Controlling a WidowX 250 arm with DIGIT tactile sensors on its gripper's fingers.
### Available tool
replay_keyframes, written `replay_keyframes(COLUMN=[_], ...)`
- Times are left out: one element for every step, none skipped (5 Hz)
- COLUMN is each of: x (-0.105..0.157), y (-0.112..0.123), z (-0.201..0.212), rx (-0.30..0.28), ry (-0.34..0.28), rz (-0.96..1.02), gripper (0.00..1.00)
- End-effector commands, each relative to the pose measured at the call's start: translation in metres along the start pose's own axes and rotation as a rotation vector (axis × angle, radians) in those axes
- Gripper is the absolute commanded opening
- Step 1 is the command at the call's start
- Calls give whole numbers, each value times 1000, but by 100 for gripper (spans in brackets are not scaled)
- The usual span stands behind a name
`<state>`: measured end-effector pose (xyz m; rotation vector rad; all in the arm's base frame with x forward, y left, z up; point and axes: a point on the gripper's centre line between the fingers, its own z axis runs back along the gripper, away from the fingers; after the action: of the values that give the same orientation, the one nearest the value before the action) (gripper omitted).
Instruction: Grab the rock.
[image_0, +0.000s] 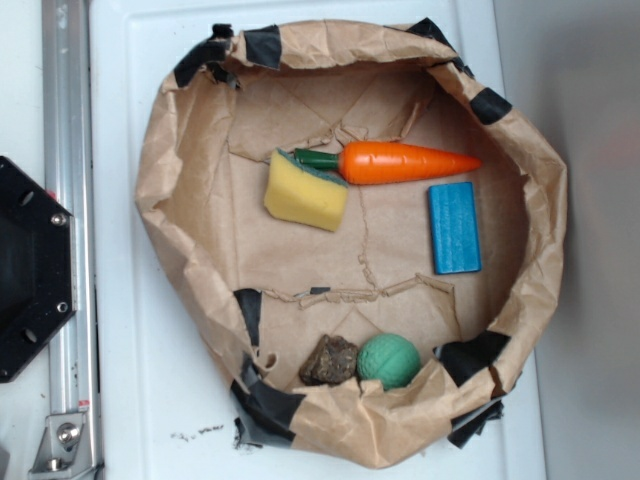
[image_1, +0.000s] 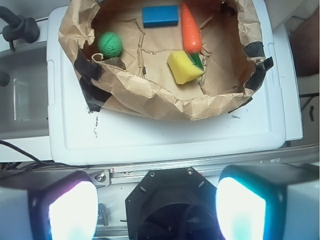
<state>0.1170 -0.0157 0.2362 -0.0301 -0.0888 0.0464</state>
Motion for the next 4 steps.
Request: replay_keyframes(x=[0, 40, 67, 84], y=[0, -4, 2, 7], z=[0, -23, -42, -68], rx=[0, 14, -42, -93], ry=[0, -3, -31, -50], rz=[0, 55, 190, 365], gripper=[100, 100, 100, 100])
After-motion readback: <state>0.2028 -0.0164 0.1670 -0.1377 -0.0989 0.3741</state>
